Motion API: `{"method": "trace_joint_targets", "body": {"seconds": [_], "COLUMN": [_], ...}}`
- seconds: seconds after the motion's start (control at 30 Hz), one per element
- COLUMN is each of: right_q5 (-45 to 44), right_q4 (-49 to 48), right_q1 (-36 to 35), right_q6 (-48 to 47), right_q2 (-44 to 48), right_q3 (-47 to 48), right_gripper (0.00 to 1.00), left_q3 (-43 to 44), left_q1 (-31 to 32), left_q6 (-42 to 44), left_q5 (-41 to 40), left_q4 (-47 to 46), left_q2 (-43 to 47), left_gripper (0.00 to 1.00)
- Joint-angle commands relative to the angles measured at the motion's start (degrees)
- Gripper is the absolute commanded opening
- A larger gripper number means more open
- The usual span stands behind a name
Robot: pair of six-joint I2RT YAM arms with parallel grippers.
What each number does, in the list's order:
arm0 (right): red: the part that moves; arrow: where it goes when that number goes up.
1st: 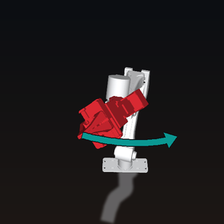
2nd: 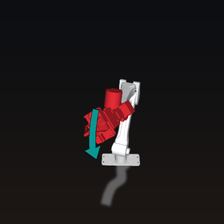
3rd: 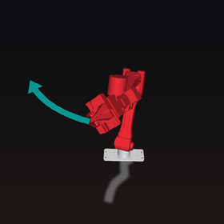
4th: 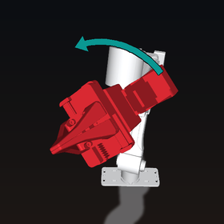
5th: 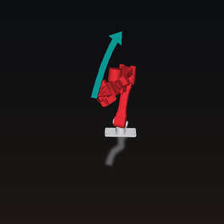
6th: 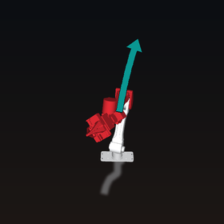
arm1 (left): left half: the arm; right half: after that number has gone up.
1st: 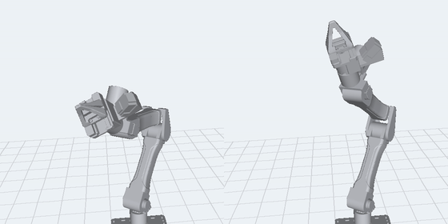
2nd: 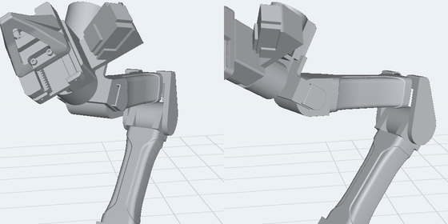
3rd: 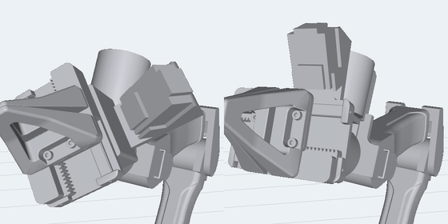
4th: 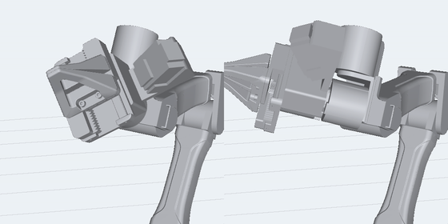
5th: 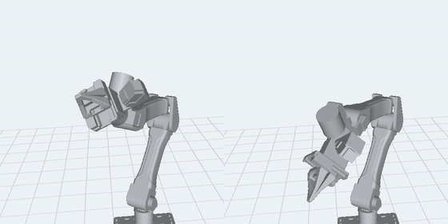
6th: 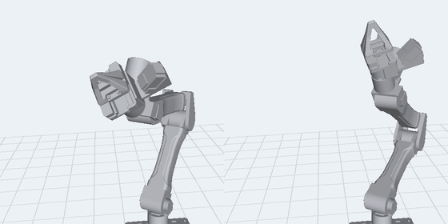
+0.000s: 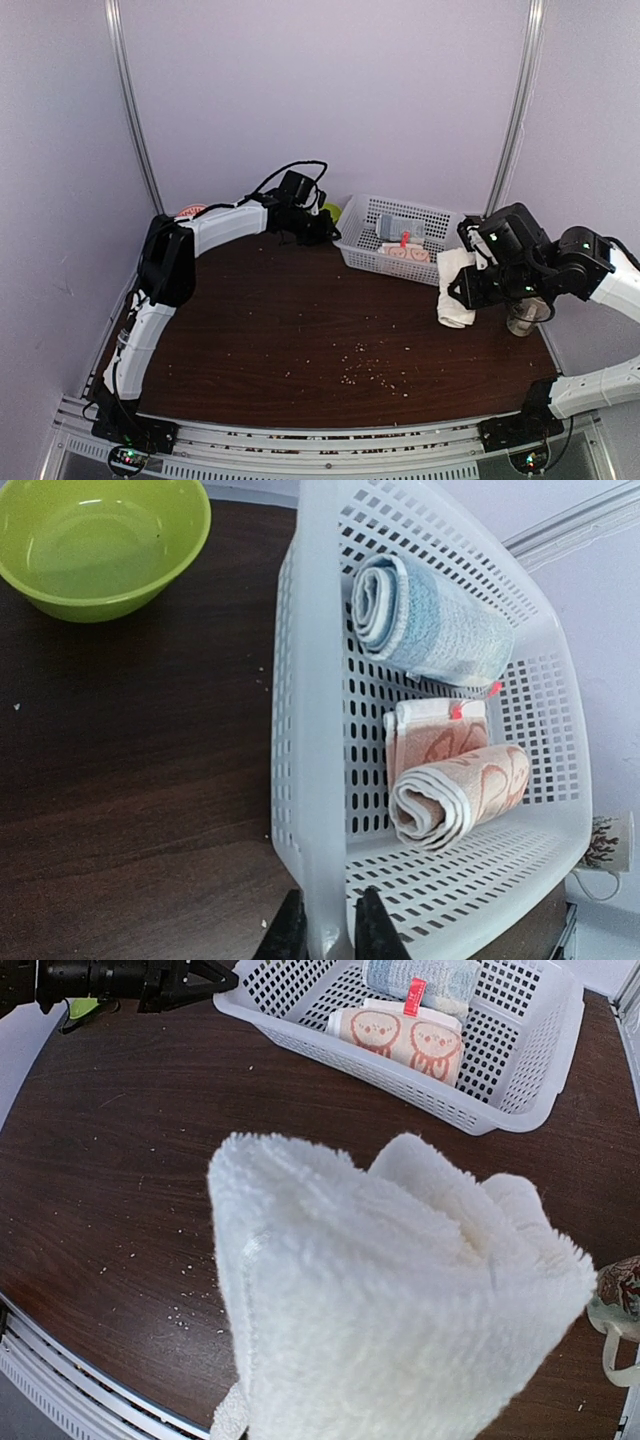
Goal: Roll the towels
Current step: Move the storage box to the center of the board.
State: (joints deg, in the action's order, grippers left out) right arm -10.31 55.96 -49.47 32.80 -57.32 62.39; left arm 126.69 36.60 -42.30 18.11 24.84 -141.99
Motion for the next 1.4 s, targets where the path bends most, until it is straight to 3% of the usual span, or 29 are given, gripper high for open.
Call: {"method": "trace_joint_targets", "body": {"seconds": [0.0, 0.1, 0.33, 0.6, 0.8, 1.0, 1.1, 1.23, 1.37], "right_q5": [-2.4, -2.8, -3.3, -2.2, 2.0, 5.7, 8.3, 9.6, 9.3], "right_q4": [0.9, 1.2, 1.0, -2.6, -8.7, -13.6, -15.5, -16.0, -15.5], "right_q1": [0.3, 0.3, 0.3, 0.3, 0.3, 0.3, 0.3, 0.2, 0.1], "right_q6": [0.5, 0.6, 0.3, -0.3, 0.3, 0.7, 1.5, 2.2, 2.2], "right_q2": [1.5, 1.8, 1.6, 0.8, -0.8, -2.4, -3.3, -3.4, -2.4], "right_q3": [1.8, 2.2, 3.5, 3.3, 1.9, 1.3, 1.0, 0.8, 0.8], "right_gripper": [0.00, 0.00, 0.00, 0.00, 0.00, 0.00, 0.00, 0.00, 0.00], "left_q3": [-2.6, -4.6, -13.4, -37.6, -59.8, -73.9, -76.0, -74.7, -75.2], "left_q1": [0.6, 0.8, 1.1, 4.4, 12.2, 20.3, 25.0, 26.4, 26.2], "left_q6": [1.0, 1.0, -0.2, -7.8, -25.9, -46.7, -53.8, -52.9, -49.8], "left_q5": [-0.2, -0.7, -1.9, -5.7, -12.8, -23.9, -29.1, -30.1, -34.3], "left_q4": [-1.1, -1.5, -2.3, -4.1, -12.8, -17.6, -16.6, -11.1, -3.0], "left_q2": [2.1, 3.5, 9.6, 25.8, 39.3, 49.2, 51.1, 52.7, 59.2], "left_gripper": [0.07, 0.00, 0.00, 0.00, 0.00, 0.00, 0.00, 0.33, 0.76]}}
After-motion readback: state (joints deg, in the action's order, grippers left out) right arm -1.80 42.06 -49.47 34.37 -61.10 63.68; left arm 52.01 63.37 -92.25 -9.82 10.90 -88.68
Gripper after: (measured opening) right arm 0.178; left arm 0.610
